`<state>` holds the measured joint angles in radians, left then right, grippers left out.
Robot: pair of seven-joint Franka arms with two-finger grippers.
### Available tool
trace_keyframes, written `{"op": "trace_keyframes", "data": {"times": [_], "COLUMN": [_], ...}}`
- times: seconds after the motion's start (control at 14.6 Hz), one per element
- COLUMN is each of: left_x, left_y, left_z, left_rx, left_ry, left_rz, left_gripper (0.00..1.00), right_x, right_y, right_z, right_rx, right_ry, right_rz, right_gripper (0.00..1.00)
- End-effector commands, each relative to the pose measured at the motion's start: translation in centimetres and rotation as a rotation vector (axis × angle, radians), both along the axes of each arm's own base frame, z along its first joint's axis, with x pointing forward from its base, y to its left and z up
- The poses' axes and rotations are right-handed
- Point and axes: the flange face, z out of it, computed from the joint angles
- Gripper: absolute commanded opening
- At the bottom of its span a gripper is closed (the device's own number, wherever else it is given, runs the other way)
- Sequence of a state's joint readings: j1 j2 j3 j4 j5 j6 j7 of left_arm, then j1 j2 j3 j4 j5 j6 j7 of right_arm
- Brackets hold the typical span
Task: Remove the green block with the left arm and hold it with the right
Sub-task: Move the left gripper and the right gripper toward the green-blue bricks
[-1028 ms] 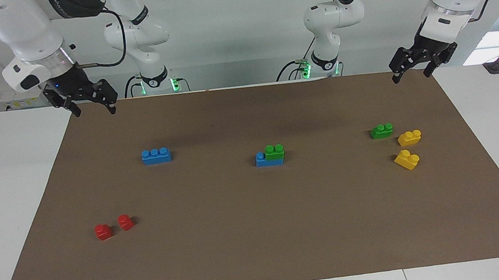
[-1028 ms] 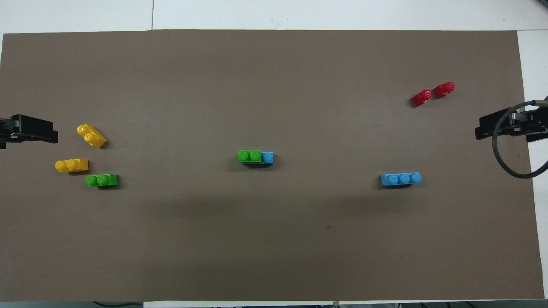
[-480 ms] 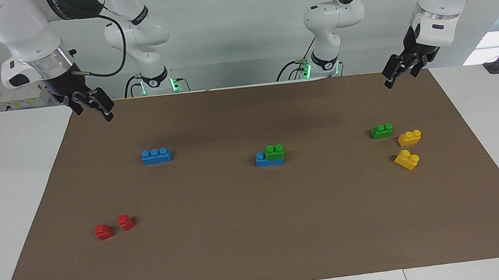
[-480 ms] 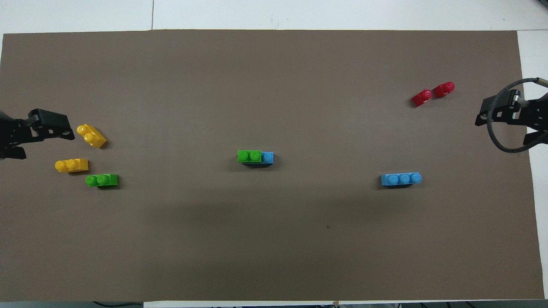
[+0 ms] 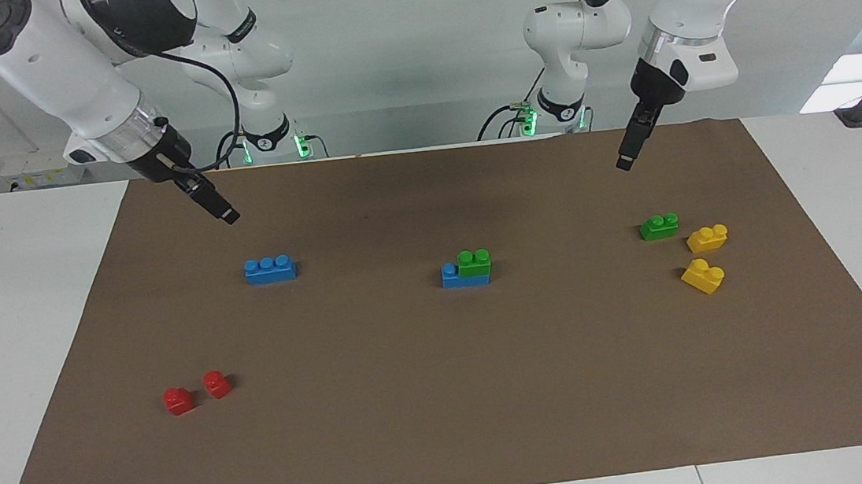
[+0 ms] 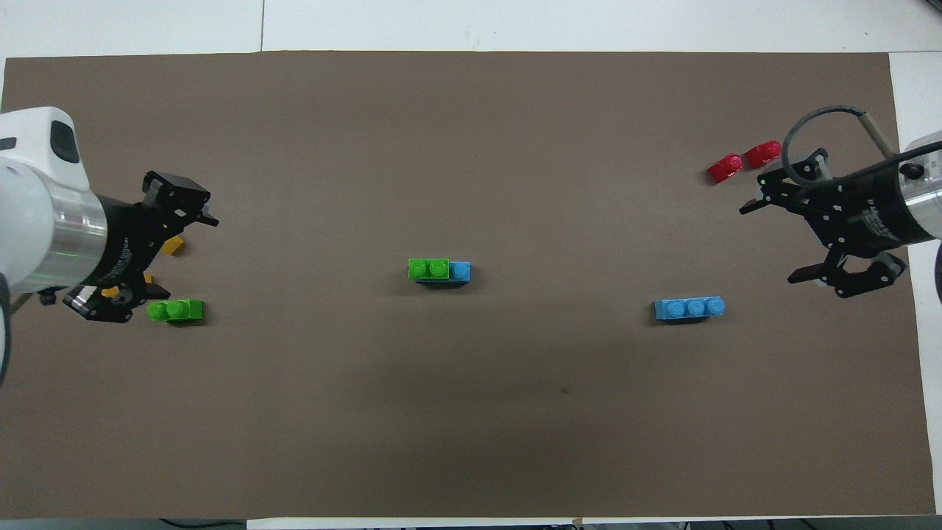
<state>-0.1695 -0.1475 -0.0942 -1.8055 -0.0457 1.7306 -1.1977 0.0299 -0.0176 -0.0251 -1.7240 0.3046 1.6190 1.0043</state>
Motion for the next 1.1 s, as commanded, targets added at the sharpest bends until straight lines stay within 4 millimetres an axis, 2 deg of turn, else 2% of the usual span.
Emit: {"op": "trace_keyframes", "data": {"times": [0.0,0.14,0.34,0.55,0.75,0.89,1.03], "left_x": [-2.3,-3.4,-4.0,-4.3,-4.1,-3.8,-3.4], "left_y": [-1.7,-3.6,-5.3,-7.3,-9.6,-10.8,-14.1], "left_z": [-0.6,-1.1,-1.2,-2.3,-6.2,-7.9,-10.4], "left_rx": [-0.035,-0.035,-0.048,-0.074,-0.094,-0.109,-0.100], "left_ry": [-0.007,0.006,0.007,-0.007,-0.013,-0.013,0.016], "left_rz": [0.138,0.166,0.261,0.373,0.436,0.503,0.511], "left_gripper": [1.00,1.00,1.00,1.00,1.00,1.00,1.00], "right_x": [-0.6,-0.8,0.0,1.0,0.9,0.8,0.7], "right_y": [2.0,4.3,6.4,9.1,11.6,12.7,14.0], "right_z": [-2.1,-4.4,-7.5,-9.7,-10.6,-12.0,-13.3], "right_rx": [0.104,0.116,0.168,0.230,0.260,0.274,0.286], "right_ry": [0.079,0.125,0.197,0.267,0.278,0.277,0.283], "right_rz": [-0.190,-0.220,-0.301,-0.472,-0.566,-0.584,-0.594], "right_gripper": [0.96,0.96,0.97,0.97,0.97,0.97,0.97]}}
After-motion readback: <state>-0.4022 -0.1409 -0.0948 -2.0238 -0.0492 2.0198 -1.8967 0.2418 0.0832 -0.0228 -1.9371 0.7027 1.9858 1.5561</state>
